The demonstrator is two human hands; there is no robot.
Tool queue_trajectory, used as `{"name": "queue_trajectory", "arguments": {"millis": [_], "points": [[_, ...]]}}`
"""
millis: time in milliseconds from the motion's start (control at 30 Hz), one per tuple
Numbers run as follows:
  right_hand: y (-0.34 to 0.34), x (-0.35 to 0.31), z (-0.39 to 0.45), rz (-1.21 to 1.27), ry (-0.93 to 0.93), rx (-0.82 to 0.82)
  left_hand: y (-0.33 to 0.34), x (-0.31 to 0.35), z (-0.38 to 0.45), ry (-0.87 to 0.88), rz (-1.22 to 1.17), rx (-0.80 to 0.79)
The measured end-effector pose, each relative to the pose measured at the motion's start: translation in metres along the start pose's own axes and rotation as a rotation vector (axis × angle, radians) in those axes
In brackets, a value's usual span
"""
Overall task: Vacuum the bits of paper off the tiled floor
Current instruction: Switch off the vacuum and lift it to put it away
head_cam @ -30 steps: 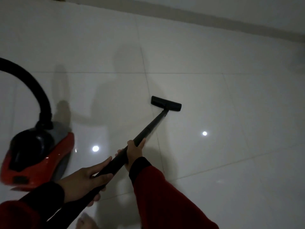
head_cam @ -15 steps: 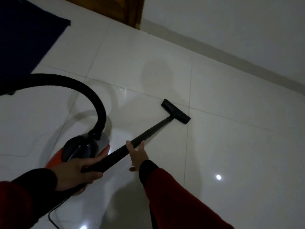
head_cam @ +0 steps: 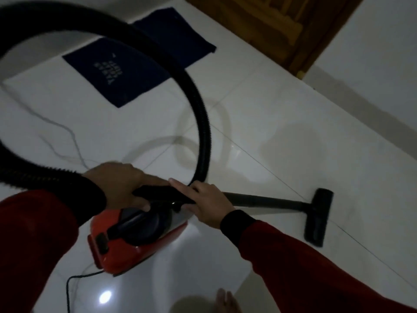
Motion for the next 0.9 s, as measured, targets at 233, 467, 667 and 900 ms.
{"name": "queue_trajectory", "arguments": {"millis": [233, 467, 667, 900], "points": [[0.039, -0.021, 0.05, -0.05, -0.343, -0.076, 0.082, -0.043, -0.036, -0.332, 0.271, 0.927], [0.088, -0.034, 0.07, -0.079, -0.566, -0.147, 0.186, -0.058, -0.042, -0.674, 0.093, 1.394], [0.096, -0.043, 0.072, -0.069, -0.525, -0.173, 0.266, -0.054, -0.017, -0.741, -0.552, 1.434], [0.096, -0.047, 0.075, -0.038, -0.457, -0.244, 0.341, -0.053, -0.012, -0.56, -1.159, 0.978]]}}
Point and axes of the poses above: each hand's wrist, its own z-axis towards the middle knuckle, its own y-axis out of the palm, x = y × z, the point moved 5 cm from there along z, towards the middle knuckle, and after that the axes turned 3 degrees about z, right-handed, at the moved point
